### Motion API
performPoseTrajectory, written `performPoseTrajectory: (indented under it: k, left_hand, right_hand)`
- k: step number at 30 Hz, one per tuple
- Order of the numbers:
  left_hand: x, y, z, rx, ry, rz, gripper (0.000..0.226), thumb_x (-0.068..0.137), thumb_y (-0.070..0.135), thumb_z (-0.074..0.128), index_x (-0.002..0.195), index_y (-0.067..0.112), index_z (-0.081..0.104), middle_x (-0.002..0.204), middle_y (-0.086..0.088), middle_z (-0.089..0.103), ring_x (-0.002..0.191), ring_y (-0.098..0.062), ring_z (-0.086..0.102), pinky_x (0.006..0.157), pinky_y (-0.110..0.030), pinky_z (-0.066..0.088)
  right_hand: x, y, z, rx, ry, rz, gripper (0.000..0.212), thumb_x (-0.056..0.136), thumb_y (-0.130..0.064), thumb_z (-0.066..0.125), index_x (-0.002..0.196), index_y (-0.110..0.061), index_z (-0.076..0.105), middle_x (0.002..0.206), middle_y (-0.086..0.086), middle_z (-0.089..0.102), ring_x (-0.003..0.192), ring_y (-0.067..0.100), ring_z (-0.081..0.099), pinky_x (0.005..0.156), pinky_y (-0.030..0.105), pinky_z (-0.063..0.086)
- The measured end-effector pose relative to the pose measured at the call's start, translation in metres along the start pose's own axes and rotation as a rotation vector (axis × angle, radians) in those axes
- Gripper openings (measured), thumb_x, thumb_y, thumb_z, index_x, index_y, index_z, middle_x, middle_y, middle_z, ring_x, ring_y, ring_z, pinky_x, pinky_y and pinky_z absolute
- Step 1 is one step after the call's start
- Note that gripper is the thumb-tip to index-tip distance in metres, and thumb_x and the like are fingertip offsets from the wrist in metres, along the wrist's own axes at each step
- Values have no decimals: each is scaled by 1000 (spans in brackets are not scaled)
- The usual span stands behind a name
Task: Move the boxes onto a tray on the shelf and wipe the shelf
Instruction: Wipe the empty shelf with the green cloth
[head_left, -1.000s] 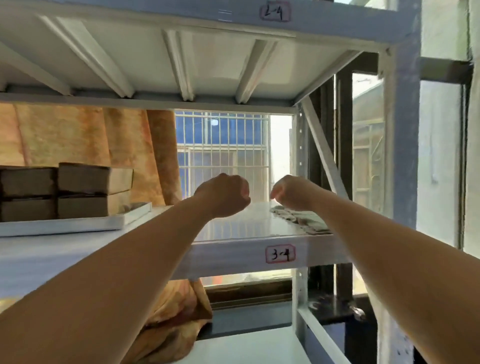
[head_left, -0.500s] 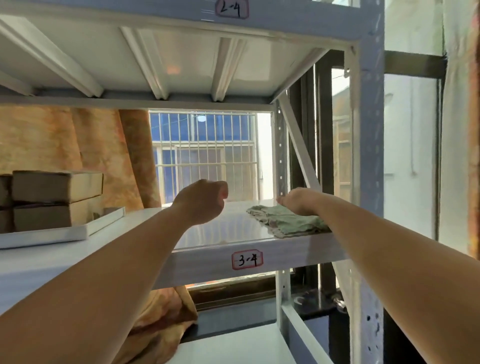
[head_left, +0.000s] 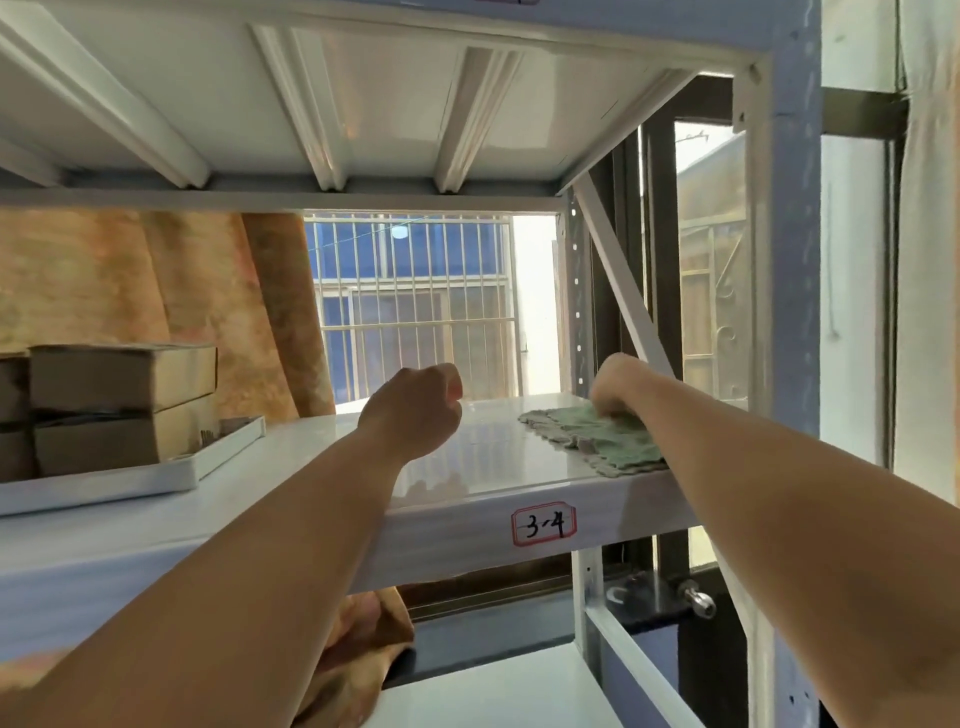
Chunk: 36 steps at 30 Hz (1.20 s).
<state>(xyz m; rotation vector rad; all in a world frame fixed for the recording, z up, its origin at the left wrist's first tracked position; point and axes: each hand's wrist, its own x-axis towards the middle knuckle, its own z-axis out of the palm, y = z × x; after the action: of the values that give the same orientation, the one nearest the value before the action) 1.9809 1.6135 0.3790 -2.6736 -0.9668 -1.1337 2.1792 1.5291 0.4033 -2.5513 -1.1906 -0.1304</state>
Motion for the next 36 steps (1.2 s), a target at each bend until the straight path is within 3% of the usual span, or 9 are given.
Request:
performPoseTrajectory:
  k: [5,9,12,15,18,22,26,31,36]
  left_hand:
    - [5,6,-5,-163,98,-66,27,97,22,46,122,13,51,119,-8,65,91,-22,62,78,-25,45]
    - [5,3,-8,-657,-209,-230,88,81,73,39,147,21,16,149,-10,37,131,-31,43,107,-42,35]
    - [6,1,-11,-883,-223,-251,93,81,58,58,150,22,7,145,-8,40,127,-30,46,101,-41,40]
    - [2,5,-11,-564,-115,-169,72,90,15,61,148,16,18,101,-6,56,92,-20,56,68,-20,46]
    - [-2,4,-7,-186,-40,-106,65,91,1,48,146,19,19,71,-1,44,63,-15,48,58,-28,38]
    - [1,-4,-6,-132,-46,-250,57,89,-2,38,142,14,22,94,-15,54,79,-27,52,65,-34,38]
    - [2,-9,-3,-46,-82,-347,61,89,4,42,144,12,18,115,-21,57,98,-35,58,71,-38,43]
    - [-3,-5,-8,143,-77,-427,51,89,15,47,139,13,33,133,-19,37,123,-37,39,93,-43,41]
    - [2,-7,-5,78,-71,-245,32,89,15,44,117,10,58,123,-16,55,112,-31,47,90,-38,41]
  right_hand:
    - [3,-25,-7,459,144,-170,27,95,-8,48,116,0,62,115,13,63,107,28,58,95,34,45]
    - [-20,-48,-15,803,54,-478,50,83,10,30,105,-17,66,102,4,61,101,21,56,91,35,50]
    - [-20,-57,-11,853,86,-545,45,80,10,37,108,-14,63,96,1,58,90,17,57,77,30,53]
    - [-16,-51,1,360,21,-493,50,85,0,50,133,-14,50,125,4,55,108,20,56,87,30,48]
    - [-17,-36,12,5,-99,-368,55,93,-15,54,145,-12,36,151,8,36,135,27,39,109,36,33]
    - [-20,-21,19,13,-183,-356,45,99,-31,43,137,-6,48,140,10,49,127,23,47,106,33,34]
    - [-21,-13,22,91,-220,-349,49,100,-35,41,143,-13,39,150,8,37,137,25,35,112,38,26]
    - [-32,-31,17,132,-112,-469,51,98,-43,42,140,-13,42,149,7,39,136,25,37,110,38,29]
    - [-51,-61,26,95,-157,-544,47,100,-41,37,139,-16,44,146,5,43,132,22,41,106,36,31]
